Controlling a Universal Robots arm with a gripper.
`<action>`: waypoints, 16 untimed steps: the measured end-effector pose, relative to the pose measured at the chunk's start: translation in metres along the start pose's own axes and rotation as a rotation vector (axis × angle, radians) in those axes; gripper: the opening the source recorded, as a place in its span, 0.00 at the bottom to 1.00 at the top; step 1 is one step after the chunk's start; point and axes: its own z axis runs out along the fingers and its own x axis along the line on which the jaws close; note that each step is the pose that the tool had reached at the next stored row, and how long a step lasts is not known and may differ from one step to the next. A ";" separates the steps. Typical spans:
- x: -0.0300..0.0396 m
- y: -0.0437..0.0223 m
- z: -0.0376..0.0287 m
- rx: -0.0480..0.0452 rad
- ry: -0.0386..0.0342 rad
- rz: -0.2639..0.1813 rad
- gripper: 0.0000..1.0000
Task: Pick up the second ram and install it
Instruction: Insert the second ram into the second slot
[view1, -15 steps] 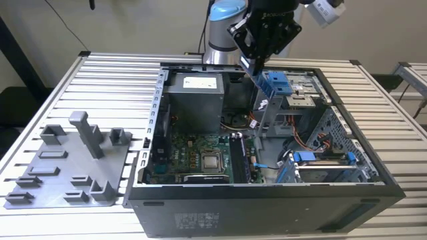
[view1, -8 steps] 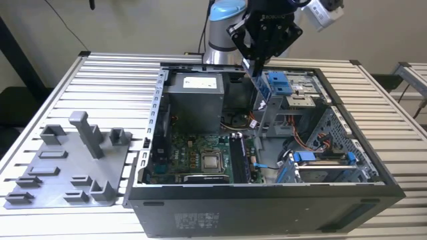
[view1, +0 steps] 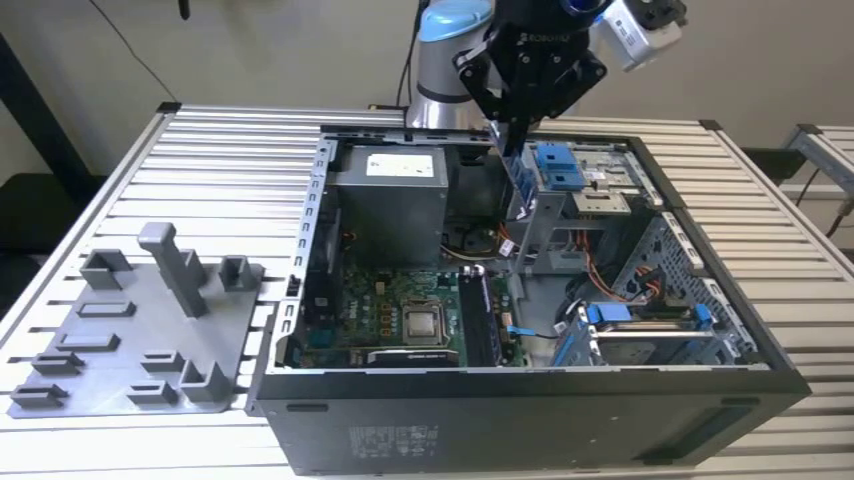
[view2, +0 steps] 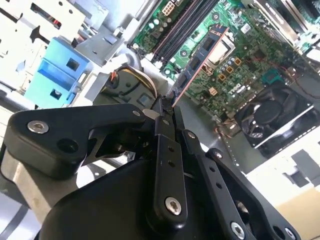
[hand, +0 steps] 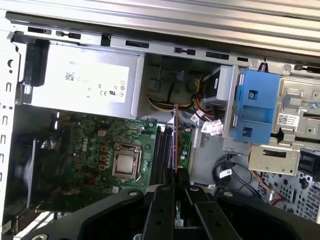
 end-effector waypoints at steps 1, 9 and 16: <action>0.0000 -0.0001 0.0002 0.0002 -0.0004 0.011 0.14; 0.0000 -0.0002 0.0013 0.0007 -0.0030 0.078 0.14; 0.0000 -0.0002 0.0014 0.0008 -0.0037 0.097 0.14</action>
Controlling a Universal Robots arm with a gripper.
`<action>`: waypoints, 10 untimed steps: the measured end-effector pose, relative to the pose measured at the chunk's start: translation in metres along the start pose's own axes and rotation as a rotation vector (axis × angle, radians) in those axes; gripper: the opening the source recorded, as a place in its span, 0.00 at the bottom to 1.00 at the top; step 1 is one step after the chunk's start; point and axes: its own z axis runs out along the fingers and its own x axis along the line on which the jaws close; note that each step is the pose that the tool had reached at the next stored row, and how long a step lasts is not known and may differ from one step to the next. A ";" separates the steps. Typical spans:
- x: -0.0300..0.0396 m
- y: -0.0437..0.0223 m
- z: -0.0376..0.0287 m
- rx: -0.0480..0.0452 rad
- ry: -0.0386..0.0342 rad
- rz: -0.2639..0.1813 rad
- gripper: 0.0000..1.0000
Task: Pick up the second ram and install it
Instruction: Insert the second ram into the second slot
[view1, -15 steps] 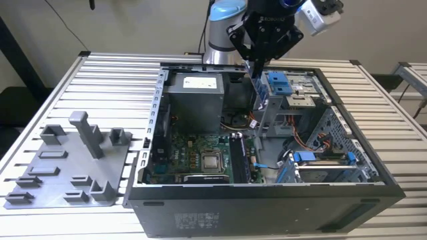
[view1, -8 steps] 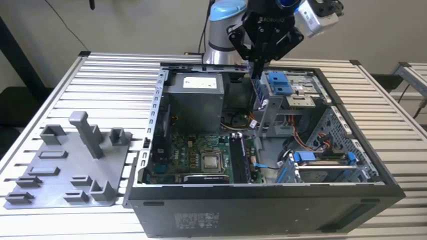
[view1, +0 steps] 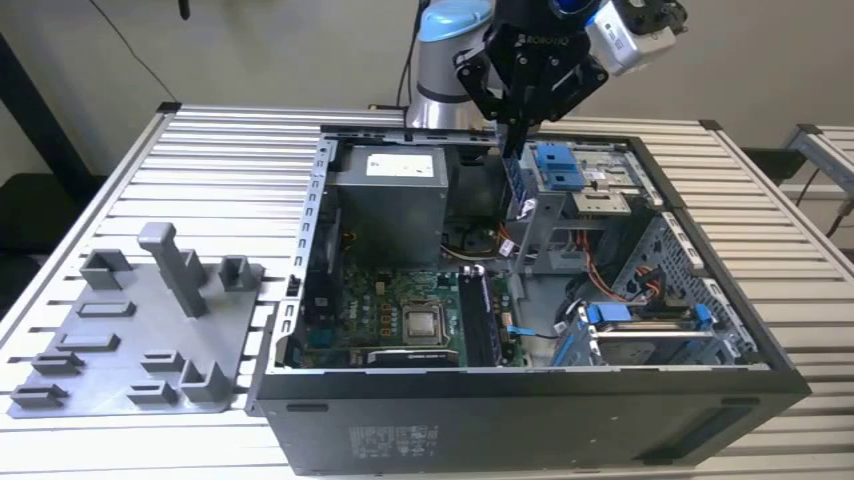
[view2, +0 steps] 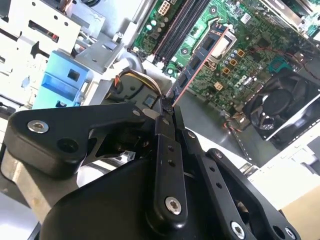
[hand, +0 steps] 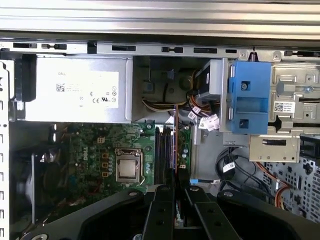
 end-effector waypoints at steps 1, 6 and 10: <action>0.0000 0.0000 0.0000 0.0000 0.0000 0.000 0.14; 0.0000 0.0000 0.0002 0.0001 -0.0004 0.010 0.14; 0.0000 0.0000 0.0002 0.0002 -0.0007 0.020 0.14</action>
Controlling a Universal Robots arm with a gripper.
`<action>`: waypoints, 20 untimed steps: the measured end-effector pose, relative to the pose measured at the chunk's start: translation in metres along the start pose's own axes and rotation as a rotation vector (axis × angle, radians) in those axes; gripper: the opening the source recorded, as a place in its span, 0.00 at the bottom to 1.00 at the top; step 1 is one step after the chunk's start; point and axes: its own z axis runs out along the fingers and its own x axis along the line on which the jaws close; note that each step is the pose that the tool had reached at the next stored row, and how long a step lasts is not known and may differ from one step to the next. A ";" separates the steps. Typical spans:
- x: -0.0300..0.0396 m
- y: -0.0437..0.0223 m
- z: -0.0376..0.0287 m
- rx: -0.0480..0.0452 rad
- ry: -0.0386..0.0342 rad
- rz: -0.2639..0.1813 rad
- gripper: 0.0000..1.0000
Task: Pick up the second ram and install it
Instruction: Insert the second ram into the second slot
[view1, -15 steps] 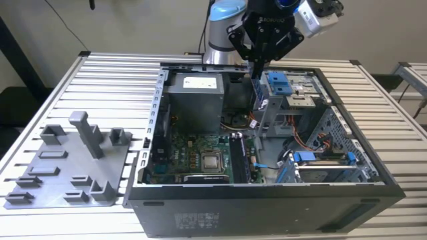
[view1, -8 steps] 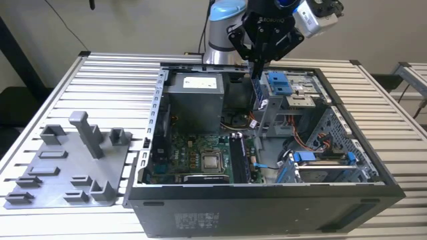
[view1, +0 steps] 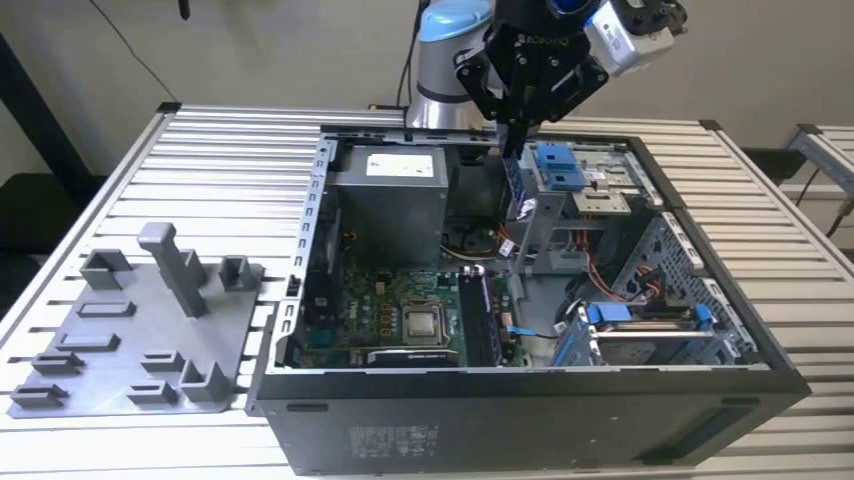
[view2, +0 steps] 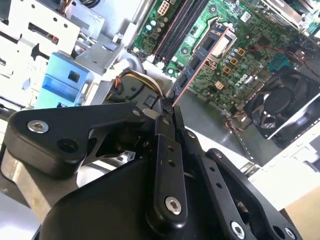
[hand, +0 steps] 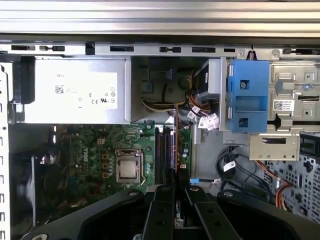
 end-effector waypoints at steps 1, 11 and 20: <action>0.0000 0.0000 0.0001 0.0000 -0.0002 0.005 0.14; 0.0000 -0.0003 0.0020 0.0001 -0.0005 0.010 0.14; -0.0007 -0.0049 0.0084 0.0002 -0.0004 0.010 0.14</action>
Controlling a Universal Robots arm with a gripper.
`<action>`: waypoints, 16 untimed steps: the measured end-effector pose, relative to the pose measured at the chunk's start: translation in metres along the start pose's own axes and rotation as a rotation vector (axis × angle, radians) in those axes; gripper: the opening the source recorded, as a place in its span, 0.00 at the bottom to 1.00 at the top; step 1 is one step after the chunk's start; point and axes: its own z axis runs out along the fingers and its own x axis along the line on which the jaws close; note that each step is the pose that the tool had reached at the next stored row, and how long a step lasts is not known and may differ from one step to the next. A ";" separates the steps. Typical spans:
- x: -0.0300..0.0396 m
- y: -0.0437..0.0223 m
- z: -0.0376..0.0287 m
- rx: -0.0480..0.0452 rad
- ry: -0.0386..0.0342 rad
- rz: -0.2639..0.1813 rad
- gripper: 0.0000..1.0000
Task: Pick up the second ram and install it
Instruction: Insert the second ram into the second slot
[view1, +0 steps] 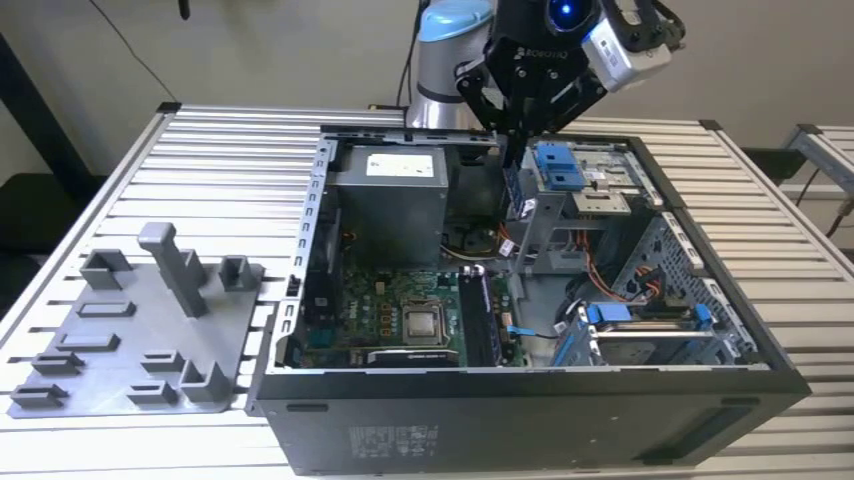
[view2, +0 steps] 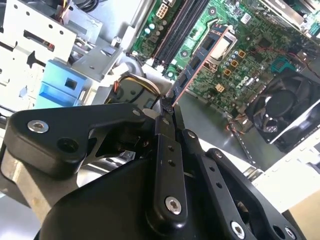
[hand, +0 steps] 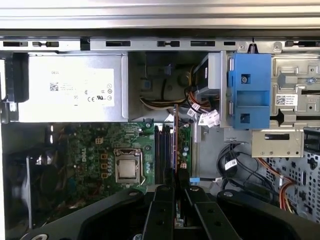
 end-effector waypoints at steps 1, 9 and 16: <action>-0.0002 -0.0006 0.0007 0.0001 0.0000 0.000 0.14; -0.0011 -0.0071 0.0071 0.0003 -0.0001 0.002 0.14; -0.0011 -0.0099 0.0139 0.0026 -0.0009 0.023 0.14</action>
